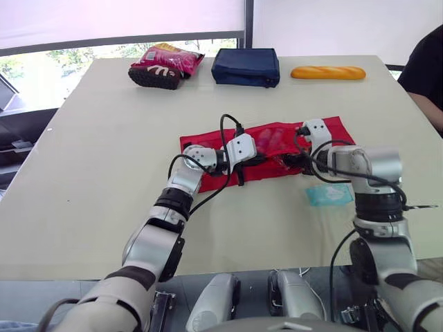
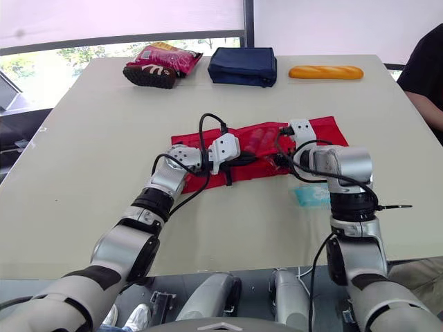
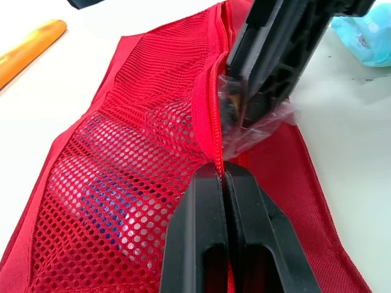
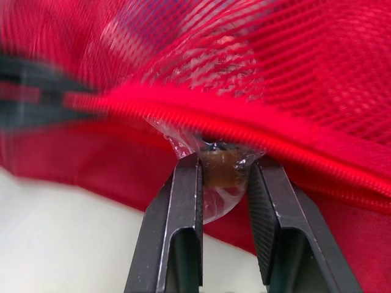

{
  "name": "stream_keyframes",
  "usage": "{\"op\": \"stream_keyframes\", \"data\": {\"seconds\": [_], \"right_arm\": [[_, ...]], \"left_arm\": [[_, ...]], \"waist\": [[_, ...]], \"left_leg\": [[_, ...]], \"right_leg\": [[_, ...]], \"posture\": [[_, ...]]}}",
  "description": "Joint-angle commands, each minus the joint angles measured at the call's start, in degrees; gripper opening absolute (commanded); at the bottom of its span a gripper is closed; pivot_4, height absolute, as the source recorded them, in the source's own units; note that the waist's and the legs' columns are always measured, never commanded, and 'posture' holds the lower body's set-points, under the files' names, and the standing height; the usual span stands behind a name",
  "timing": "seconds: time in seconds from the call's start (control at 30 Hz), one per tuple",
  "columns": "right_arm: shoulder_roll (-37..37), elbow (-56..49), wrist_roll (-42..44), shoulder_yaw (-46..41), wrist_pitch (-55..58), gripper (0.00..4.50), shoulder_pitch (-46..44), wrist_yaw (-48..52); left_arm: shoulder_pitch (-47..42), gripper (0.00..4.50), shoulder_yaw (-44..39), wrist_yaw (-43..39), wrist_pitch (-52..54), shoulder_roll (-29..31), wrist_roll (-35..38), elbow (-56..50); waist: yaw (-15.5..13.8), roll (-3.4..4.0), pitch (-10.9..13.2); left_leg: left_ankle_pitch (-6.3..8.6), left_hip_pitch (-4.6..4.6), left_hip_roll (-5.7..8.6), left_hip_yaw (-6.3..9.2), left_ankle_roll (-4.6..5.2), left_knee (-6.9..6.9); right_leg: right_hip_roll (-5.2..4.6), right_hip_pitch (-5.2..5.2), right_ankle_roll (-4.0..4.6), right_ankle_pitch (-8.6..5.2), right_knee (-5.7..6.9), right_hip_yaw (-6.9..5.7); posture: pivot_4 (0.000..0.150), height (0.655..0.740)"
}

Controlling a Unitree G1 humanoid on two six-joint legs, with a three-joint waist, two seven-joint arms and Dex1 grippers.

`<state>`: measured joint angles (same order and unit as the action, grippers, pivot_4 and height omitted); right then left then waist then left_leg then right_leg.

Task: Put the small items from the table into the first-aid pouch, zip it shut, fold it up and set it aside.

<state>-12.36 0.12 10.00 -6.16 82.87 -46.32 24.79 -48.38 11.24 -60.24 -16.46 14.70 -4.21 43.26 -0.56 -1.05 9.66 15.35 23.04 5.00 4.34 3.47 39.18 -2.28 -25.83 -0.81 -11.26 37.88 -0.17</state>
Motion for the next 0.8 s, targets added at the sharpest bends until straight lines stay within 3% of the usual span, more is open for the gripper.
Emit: {"op": "stream_keyframes", "data": {"seconds": [0.03, 0.3, 0.47, 0.5, 0.57, 0.7, 0.73, 0.8], "right_arm": [[3.5, -2.9, 1.0, -3.7, -1.0, 0.84, -2.1, -4.4], [12.2, -5.5, 0.3, -7.9, -3.9, 0.84, -0.1, -13.9], [12.4, -8.1, 0.8, -4.2, -6.5, 0.84, 2.6, -14.1], [12.4, -8.7, 1.0, -3.6, -6.8, 1.51, 3.3, -13.9], [11.5, -9.5, 0.9, -1.8, -8.1, 2.18, 4.5, -13.5], [8.9, -10.9, 0.5, 1.1, -11.5, 4.22, 6.7, -12.9], [8.0, -11.5, 0.8, 1.7, -11.7, 4.46, 7.2, -12.3], [5.7, -13.1, 1.6, 3.1, -11.4, 4.46, 8.4, -10.6]], "left_arm": [[1.4, 0.00, 1.2, -1.8, 1.7, -0.6, 1.8, -6.0], [2.0, 0.00, 2.0, -2.7, 3.3, -0.7, 2.4, -8.3], [1.7, 0.00, 2.1, -2.9, 3.2, -0.7, 2.5, -7.9], [1.5, 0.00, 2.0, -2.9, 3.2, -0.7, 2.5, -7.7], [1.4, 0.00, 2.1, -3.0, 3.1, -0.7, 2.6, -7.5], [1.0, 0.00, 2.0, -3.0, 2.4, -0.3, 2.6, -6.2], [0.8, 0.00, 1.9, -2.8, 2.2, -0.1, 2.5, -5.6], [0.1, 0.00, 1.5, -2.3, 1.8, 0.1, 2.4, -4.1]], "waist": [[0.1, 0.03, 0.0], [1.1, 0.08, 0.0], [1.3, 0.11, 0.0], [1.3, 0.11, 0.0], [1.4, 0.13, 0.0], [1.4, 0.14, 0.0], [1.4, 0.14, 0.0], [1.4, 0.14, 0.0]], "left_leg": [[0.00, 0.00, 0.00, 0.00, 0.00, -0.01], [-0.01, -0.01, 0.00, 0.00, -0.02, -0.06], [-0.01, -0.01, 0.00, 0.00, -0.02, -0.07], [-0.01, -0.02, 0.00, 0.00, -0.02, -0.08], [-0.01, -0.02, 0.00, 0.00, -0.02, -0.09], [-0.01, -0.02, 0.00, 0.00, -0.02, -0.09], [-0.01, -0.03, 0.00, 0.00, -0.02, -0.10], [-0.01, -0.03, 0.00, 0.00, -0.02, -0.10]], "right_leg": [[0.00, 0.00, 0.00, 0.00, -0.01, 0.00], [0.01, -0.03, 0.00, 0.00, 0.03, 0.01], [0.01, -0.04, 0.00, 0.00, 0.02, 0.01], [0.02, -0.04, 0.00, 0.00, 0.02, 0.01], [0.02, -0.04, 0.00, 0.00, 0.02, 0.02], [0.03, -0.04, 0.00, 0.00, 0.01, 0.02], [0.03, -0.04, 0.00, -0.01, 0.01, 0.02], [0.03, -0.04, 0.01, -0.01, 0.01, 0.03]], "posture": [[0.150, 0.7395], [0.150, 0.7395], [0.150, 0.7395], [0.150, 0.7395], [0.150, 0.7395], [0.150, 0.7395], [0.150, 0.7395], [0.150, 0.7395]]}}
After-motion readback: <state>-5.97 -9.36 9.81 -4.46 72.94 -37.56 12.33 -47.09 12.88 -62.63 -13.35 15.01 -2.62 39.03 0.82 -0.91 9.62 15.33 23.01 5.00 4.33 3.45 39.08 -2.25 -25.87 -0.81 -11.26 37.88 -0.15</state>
